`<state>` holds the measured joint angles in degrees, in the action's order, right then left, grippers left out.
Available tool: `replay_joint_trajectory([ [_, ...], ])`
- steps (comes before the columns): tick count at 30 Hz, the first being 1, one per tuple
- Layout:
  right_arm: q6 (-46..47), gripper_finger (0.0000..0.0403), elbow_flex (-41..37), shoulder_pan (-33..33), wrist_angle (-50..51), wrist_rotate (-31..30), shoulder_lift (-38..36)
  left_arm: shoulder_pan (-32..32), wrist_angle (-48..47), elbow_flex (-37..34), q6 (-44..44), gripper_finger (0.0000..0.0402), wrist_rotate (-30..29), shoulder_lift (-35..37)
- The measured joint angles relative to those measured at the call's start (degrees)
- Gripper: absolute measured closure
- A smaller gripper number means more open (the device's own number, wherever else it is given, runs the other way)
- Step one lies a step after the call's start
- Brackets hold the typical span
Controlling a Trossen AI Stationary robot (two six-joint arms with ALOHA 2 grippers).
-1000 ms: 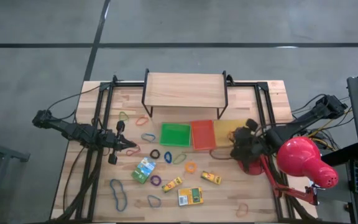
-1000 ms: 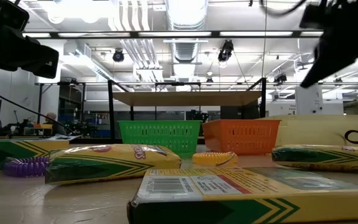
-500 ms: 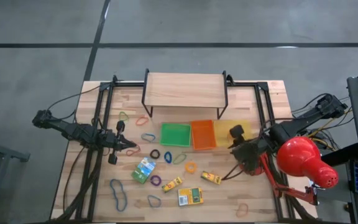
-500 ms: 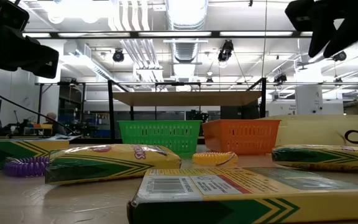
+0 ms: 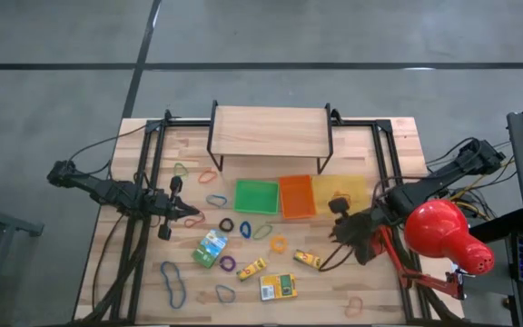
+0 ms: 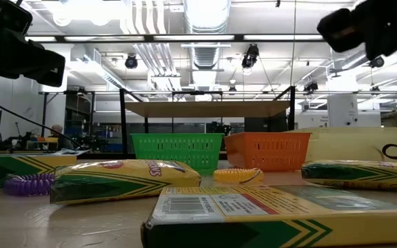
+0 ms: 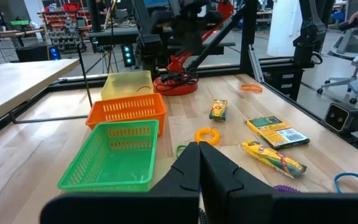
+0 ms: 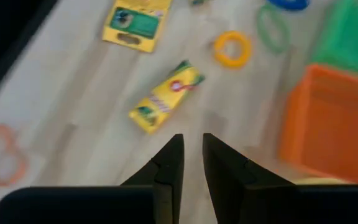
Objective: Pick & Place Office Desk Supplies
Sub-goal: Put the bottom orange rubber band into the yellow bin
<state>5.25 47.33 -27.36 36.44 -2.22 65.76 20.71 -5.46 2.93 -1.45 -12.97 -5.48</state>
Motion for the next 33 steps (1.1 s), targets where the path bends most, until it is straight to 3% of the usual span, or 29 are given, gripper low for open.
replay_joint_trajectory([
  [8, 6.7, 0.0377, 0.02, 0.01, 0.19, 14.72, 6.21, 0.0, 0.0, 0.01, 0.0, 0.04, 0.0, 0.0],
  [13, 16.18, 0.0387, 0.97, 0.01, -0.01, 22.53, 12.15, 0.0, 0.0, 0.0, 0.0, 0.04, -0.02, 0.0],
  [22, 30.15, 0.039, 3.98, -0.93, -0.38, 33.25, 21.37, 0.0, 0.01, -0.01, 0.01, 0.04, 0.0, 0.0],
  [33, 30.59, 0.039, 10.28, -4.15, -1.07, 31.88, 26.9, 0.0, -0.01, -0.01, 0.0, 0.04, 0.0, 0.0],
])
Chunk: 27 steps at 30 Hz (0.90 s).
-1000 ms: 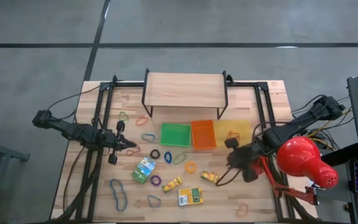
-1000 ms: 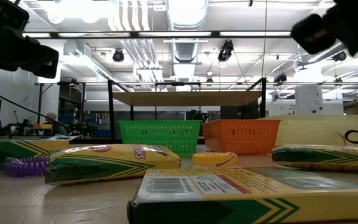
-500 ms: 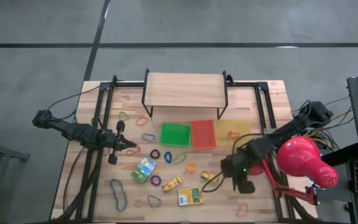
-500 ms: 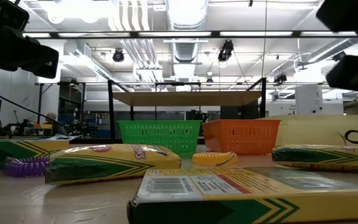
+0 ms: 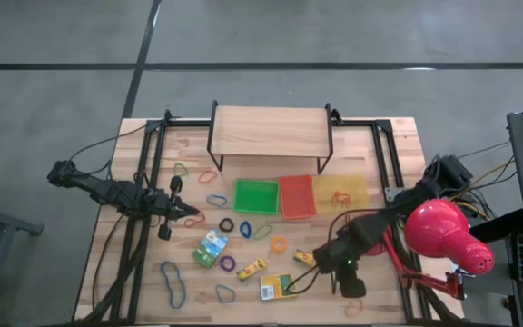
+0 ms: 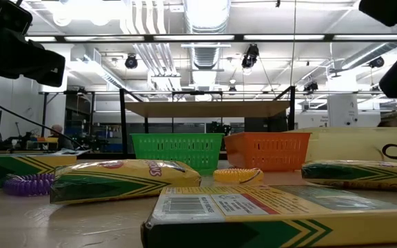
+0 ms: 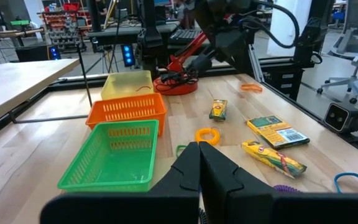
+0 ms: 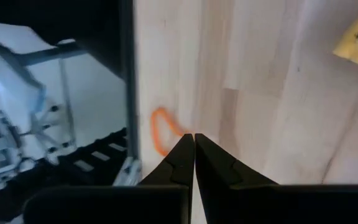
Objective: Pick & Place Office Desk Supplies
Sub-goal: Put the bottom orange rubber band into the yellow bin
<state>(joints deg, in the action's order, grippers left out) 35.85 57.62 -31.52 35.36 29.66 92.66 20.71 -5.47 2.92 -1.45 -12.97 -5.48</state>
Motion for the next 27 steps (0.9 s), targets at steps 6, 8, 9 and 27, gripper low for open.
replay_joint_trajectory([
  [6, 0.21, 0.039, 0.88, -1.89, -0.06, -1.21, 1.26, 0.0, 0.01, 0.01, 0.01, 0.04, -0.01, 0.0],
  [8, 0.21, 0.039, 0.96, -2.49, -0.06, -1.41, 1.32, 0.0, 0.0, 0.02, 0.0, 0.04, 0.0, 0.0],
  [9, 0.21, 0.039, 0.99, -2.8, -0.3, -1.87, 1.26, 0.0, 0.02, 0.01, 0.0, 0.04, -0.02, 0.0],
  [27, 13.74, 0.0251, 0.08, -9.6, -0.16, -7.97, 1.1, 0.0, 0.01, 0.01, 0.02, 0.04, 0.0, 0.0],
])
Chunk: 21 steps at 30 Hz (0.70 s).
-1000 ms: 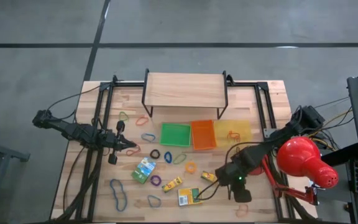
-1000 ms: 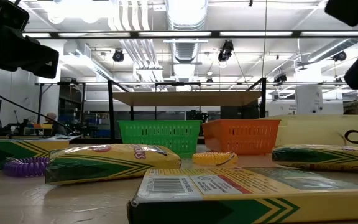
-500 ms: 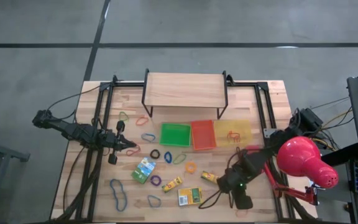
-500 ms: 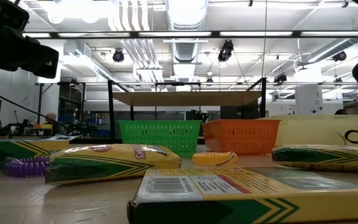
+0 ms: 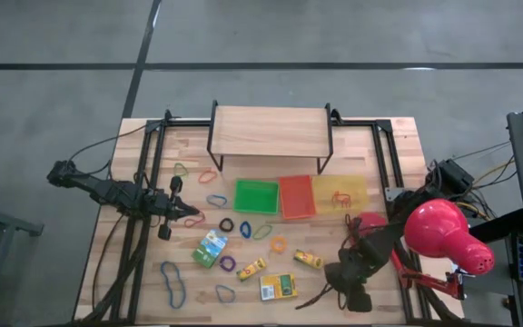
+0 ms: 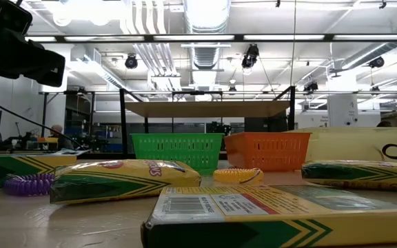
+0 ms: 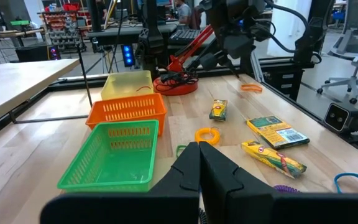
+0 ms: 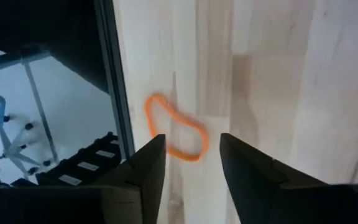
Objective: Pick & Place Office Desk Supplies
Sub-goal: Put the bottom orange rubber band into the yellow bin
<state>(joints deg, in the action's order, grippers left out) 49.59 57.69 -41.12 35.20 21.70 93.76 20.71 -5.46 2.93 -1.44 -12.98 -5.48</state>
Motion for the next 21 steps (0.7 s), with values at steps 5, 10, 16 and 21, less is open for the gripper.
replay_joint_trajectory([
  [5, 4.17, 0.0241, 0.0, -2.03, -0.11, -0.63, 0.0, 0.0, 0.01, 0.0, -0.02, 0.04, 0.0, 0.0],
  [10, 7.69, 0.0241, -0.07, -4.81, -2.74, -3.13, 0.02, 0.0, 0.01, 0.0, -0.02, 0.04, -0.01, 0.0],
  [16, 6.57, 0.0242, -0.07, -7.18, -6.04, -8.81, 0.02, 0.0, 0.0, -0.01, -0.02, 0.04, -0.01, 0.0],
  [21, 5.74, 0.0251, -0.79, -7.31, -5.94, -8.78, 0.03, 0.0, 0.01, 0.0, -0.02, 0.04, -0.02, 0.0],
])
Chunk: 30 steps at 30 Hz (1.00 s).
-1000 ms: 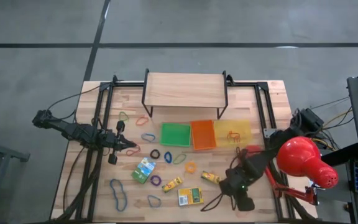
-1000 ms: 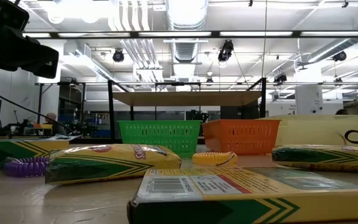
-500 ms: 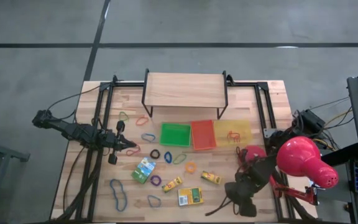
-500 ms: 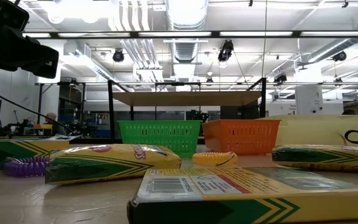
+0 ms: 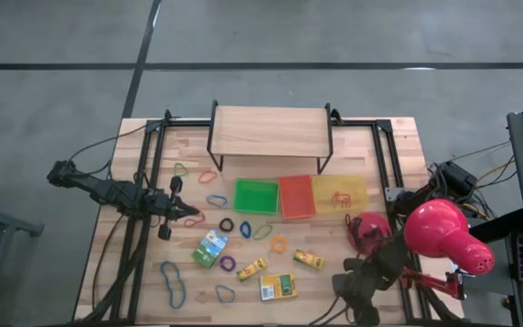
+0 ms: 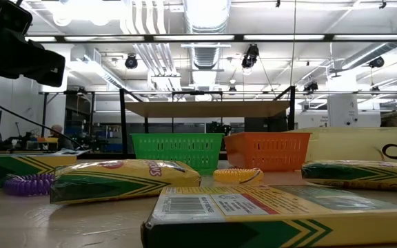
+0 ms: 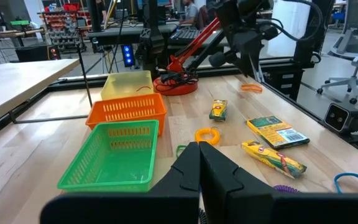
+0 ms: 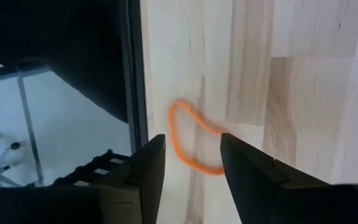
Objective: Pick & Place Office Desk Supplies
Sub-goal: Put the bottom orange rubber band into the yellow bin
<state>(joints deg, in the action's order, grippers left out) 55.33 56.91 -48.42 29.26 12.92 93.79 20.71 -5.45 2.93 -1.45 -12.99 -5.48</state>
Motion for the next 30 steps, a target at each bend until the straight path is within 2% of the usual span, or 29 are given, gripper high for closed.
replay_joint_trajectory([
  [8, -2.81, 0.0268, -2.47, 0.89, -0.26, 0.4, 0.04, 0.0, 0.0, 0.0, 0.0, 0.04, 0.02, 0.0],
  [14, -2.72, 0.0266, -4.77, 1.51, -5.17, 0.4, 0.04, 0.0, -0.01, 0.0, 0.01, 0.04, 0.02, 0.0],
  [22, 0.6, 0.027, -8.26, 1.36, -12.74, 0.59, 0.04, 0.0, -0.01, 0.01, 0.0, 0.04, 0.0, 0.0],
  [30, 3.52, 0.0269, -10.96, 0.94, -13.56, 2.3, 0.04, 0.0, -0.01, 0.0, 0.02, 0.04, 0.01, 0.0],
])
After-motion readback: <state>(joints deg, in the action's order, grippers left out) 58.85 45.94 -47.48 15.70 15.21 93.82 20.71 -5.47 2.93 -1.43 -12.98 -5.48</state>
